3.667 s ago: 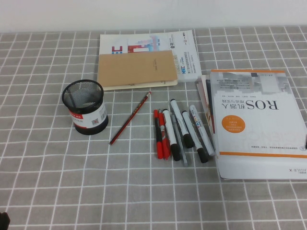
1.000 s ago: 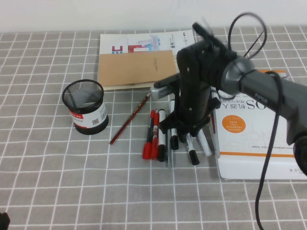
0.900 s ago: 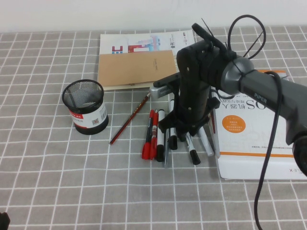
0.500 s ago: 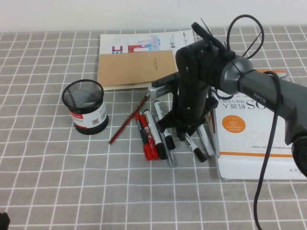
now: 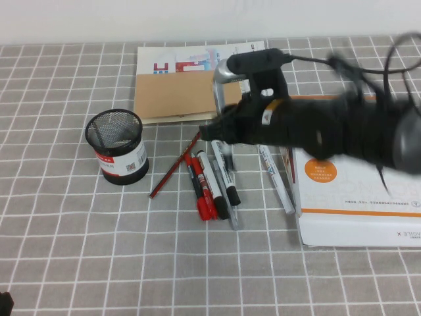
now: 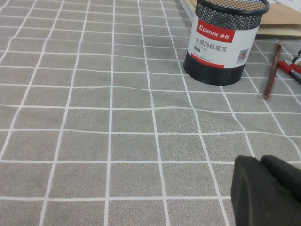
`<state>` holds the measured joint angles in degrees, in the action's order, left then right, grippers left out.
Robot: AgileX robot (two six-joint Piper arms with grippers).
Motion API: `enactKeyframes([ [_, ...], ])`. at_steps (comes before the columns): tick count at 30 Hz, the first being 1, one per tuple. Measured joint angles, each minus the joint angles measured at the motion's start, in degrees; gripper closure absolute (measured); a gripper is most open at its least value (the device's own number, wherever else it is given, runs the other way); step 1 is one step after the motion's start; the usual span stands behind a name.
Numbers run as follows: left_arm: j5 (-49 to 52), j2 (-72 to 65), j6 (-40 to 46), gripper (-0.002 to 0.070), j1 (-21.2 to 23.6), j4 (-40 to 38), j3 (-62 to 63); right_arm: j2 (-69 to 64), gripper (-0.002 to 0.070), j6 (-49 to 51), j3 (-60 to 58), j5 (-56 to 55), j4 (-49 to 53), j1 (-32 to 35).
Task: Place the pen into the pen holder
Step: Place the pen onto the pen holder
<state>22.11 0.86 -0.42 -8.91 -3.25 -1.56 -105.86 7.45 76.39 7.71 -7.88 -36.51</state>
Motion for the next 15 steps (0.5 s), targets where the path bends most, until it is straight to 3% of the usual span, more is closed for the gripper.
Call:
enactKeyframes([
  [4, 0.0, 0.0, 0.0, 0.068, 0.0, 0.0, 0.0, 1.42, 0.0573, 1.21, -6.41, -27.99, 7.88, -2.51],
  [6, 0.0, 0.0, 0.0, 0.068, 0.0, 0.0, 0.0, 0.65, 0.0573, 3.9, -5.02, -36.99, 13.93, -3.22],
  [10, 0.0, 0.0, 0.0, 0.068, 0.0, 0.0, 0.0, -3.47, 0.0573, 7.15, 3.44, -41.21, 22.92, -4.88],
  [15, 0.0, 0.0, 0.0, 0.068, 0.0, 0.0, 0.0, -13.52, 0.0573, 8.08, 14.6, -41.17, 25.43, -6.56],
])
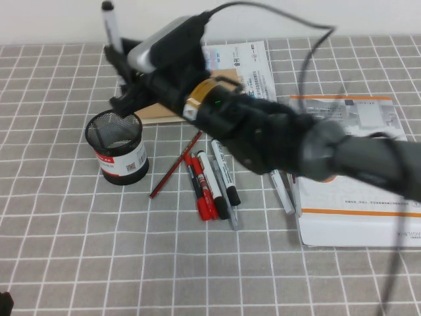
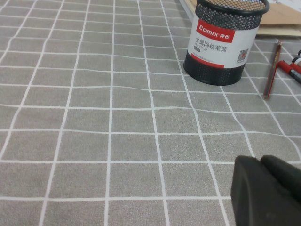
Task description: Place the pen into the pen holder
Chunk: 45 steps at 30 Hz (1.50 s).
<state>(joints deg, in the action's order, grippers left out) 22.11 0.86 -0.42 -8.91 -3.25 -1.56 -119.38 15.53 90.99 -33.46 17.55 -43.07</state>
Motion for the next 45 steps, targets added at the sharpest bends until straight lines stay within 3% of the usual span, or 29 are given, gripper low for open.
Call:
enactKeyframes([
  [10, 0.0, 0.0, 0.0, 0.068, 0.0, 0.0, 0.0, -12.28, 0.0549, 7.38, 10.78, 2.21, 1.08, -1.18],
  [16, 0.0, 0.0, 0.0, 0.068, 0.0, 0.0, 0.0, -12.53, 0.0344, 8.24, 10.91, 8.8, 1.31, -1.18],
  [20, 0.0, 0.0, 0.0, 0.068, 0.0, 0.0, 0.0, -10.96, 0.0271, 8.38, 10.48, 16.16, 2.56, -1.18],
  [23, 0.0, 0.0, 0.0, 0.068, 0.0, 0.0, 0.0, -6.6, 0.0316, 8.43, 7.82, 21.06, 4.91, -1.18],
  [27, 0.0, 0.0, 0.0, 0.068, 0.0, 0.0, 0.0, 4.28, 0.0571, 9.51, -1.7, 19.74, 7.49, -1.18],
  [30, 0.0, 0.0, 0.0, 0.068, 0.0, 0.0, 0.0, 13.61, 0.0656, 9.68, -12.13, 14.82, 8.34, -1.18],
  [37, 0.0, 0.0, 0.0, 0.068, 0.0, 0.0, 0.0, 35.6, 0.0687, 9.89, -38.07, 11.72, 9.68, -1.18],
  [45, 0.0, 0.0, 0.0, 0.068, 0.0, 0.0, 0.0, 57.51, 0.0688, 9.89, -51.56, 28.52, 8.45, -1.18],
])
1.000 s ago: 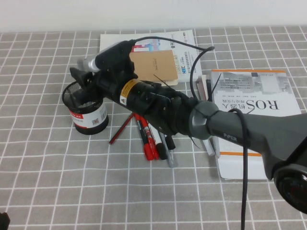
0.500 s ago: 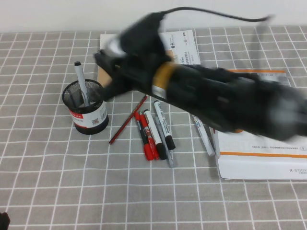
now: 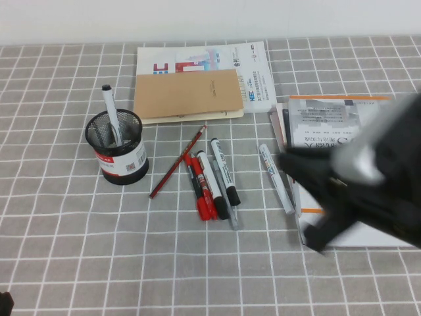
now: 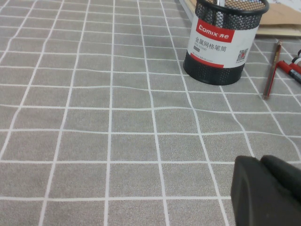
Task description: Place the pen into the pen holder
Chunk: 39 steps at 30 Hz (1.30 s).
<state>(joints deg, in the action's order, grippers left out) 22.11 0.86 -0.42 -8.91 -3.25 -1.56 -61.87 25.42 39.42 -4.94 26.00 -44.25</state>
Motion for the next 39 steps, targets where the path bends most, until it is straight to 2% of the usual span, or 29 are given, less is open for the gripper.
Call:
enactKeyframes([
  [10, 0.0, 0.0, 0.0, 0.068, 0.0, 0.0, 0.0, 20.77, 0.0689, 0.0, -7.75, 19.1, 3.87, 0.0],
  [14, 0.0, 0.0, 0.0, 0.068, 0.0, 0.0, 0.0, 26.21, 0.0689, 0.04, -11.75, 22.05, 2.96, 2.11],
  [17, 0.0, 0.0, 0.0, 0.068, 0.0, 0.0, 0.0, 30.03, 0.0688, 0.04, -16.07, 19.32, 2.96, 8.17],
  [25, 0.0, 0.0, 0.0, 0.068, 0.0, 0.0, 0.0, 38.63, 0.0689, 0.04, -28.43, 0.2, 6.08, 29.26],
  [29, 0.0, 0.0, 0.0, 0.068, 0.0, 0.0, 0.0, 40.52, 0.0689, 0.04, -32.44, -6.48, 6.43, 36.85],
  [32, 0.0, 0.0, 0.0, 0.068, 0.0, 0.0, 0.0, 40.66, 0.0689, 0.17, -34.66, -8.2, 6.55, 38.91],
  [39, 0.0, 0.0, 0.0, 0.068, 0.0, 0.0, 0.0, 41.55, 0.0689, 0.15, -36.26, -9.26, 5.43, 39.26],
])
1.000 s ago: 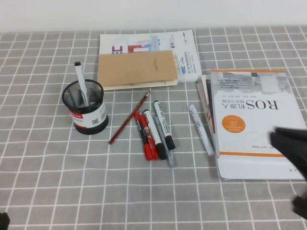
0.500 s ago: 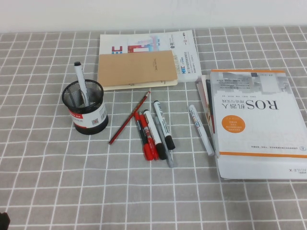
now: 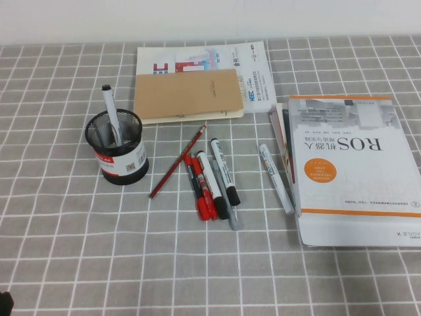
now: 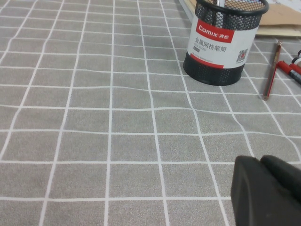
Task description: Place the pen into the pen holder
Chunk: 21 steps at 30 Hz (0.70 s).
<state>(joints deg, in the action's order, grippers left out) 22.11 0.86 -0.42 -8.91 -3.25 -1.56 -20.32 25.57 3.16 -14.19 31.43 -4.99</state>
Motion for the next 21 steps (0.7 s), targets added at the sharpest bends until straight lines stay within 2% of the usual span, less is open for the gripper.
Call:
enactKeyframes([
  [3, 0.0, 0.0, 0.0, 0.068, 0.0, 0.0, 0.0, 3.85, 0.0689, -6.28, -1.46, 0.64, -5.07, 0.0],
  [6, 0.0, 0.0, 0.0, 0.068, 0.0, 0.0, 0.0, 8.02, 0.0689, -19.46, -3.7, 2.05, -17.76, 0.0],
  [9, 0.0, 0.0, 0.0, 0.068, 0.0, 0.0, 0.0, 11.79, 0.0688, -29.53, -4.47, 7.46, -30.94, 0.09],
  [11, 0.0, 0.0, 0.0, 0.068, 0.0, 0.0, 0.0, 14.13, 0.0688, -32.11, -4.52, 14.19, -36.18, 0.22],
  [17, 0.0, 0.0, 0.0, 0.068, 0.0, 0.0, 0.0, 17.76, 0.0688, -33.51, -4.74, 31.81, -38.48, 1.81],
  [21, 0.0, 0.0, 0.0, 0.068, 0.0, 0.0, 0.0, 20.16, 0.0688, -32.91, -4.74, 35.61, -38.38, 2.72],
])
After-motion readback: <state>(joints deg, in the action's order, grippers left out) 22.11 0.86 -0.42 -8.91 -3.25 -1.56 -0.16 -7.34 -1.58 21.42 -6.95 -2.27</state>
